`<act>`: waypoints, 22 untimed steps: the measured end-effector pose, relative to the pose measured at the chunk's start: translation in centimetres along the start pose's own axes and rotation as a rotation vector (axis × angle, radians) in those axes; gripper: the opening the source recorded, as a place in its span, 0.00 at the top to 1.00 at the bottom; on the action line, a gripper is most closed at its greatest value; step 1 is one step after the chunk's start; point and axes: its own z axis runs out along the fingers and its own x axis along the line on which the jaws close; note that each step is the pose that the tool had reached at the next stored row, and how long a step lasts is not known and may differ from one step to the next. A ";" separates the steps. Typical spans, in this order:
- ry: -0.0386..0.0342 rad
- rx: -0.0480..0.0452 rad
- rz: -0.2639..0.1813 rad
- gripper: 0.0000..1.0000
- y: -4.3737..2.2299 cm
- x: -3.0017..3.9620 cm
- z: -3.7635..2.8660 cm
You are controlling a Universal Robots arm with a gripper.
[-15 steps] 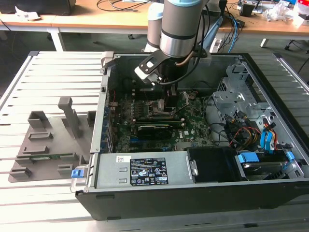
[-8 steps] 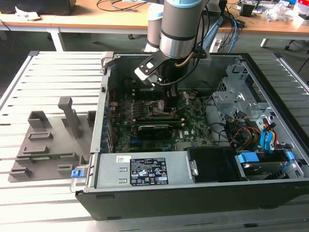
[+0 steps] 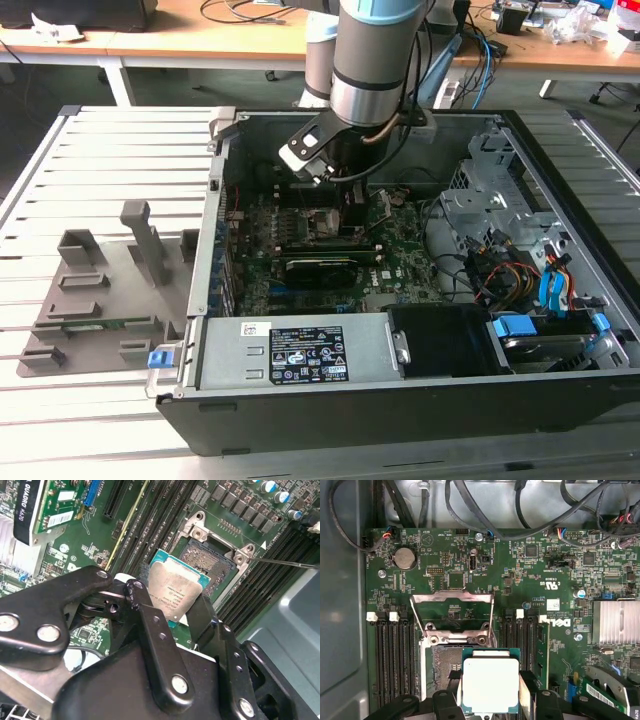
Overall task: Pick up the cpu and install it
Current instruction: 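Place the cpu into insertion slot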
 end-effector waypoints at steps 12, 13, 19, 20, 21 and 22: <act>-0.0020 -0.0011 -0.044 0.46 -0.78 1.55 1.04; -0.0019 -0.0010 -0.044 0.46 -0.79 1.57 1.13; -0.0021 -0.0010 -0.044 0.46 -0.78 1.74 1.84; -0.0021 -0.0010 -0.044 0.46 -0.78 1.78 1.94; -0.0022 -0.0010 -0.044 0.46 -0.78 1.95 2.01; -0.0022 -0.0009 -0.044 0.46 -0.79 2.28 2.04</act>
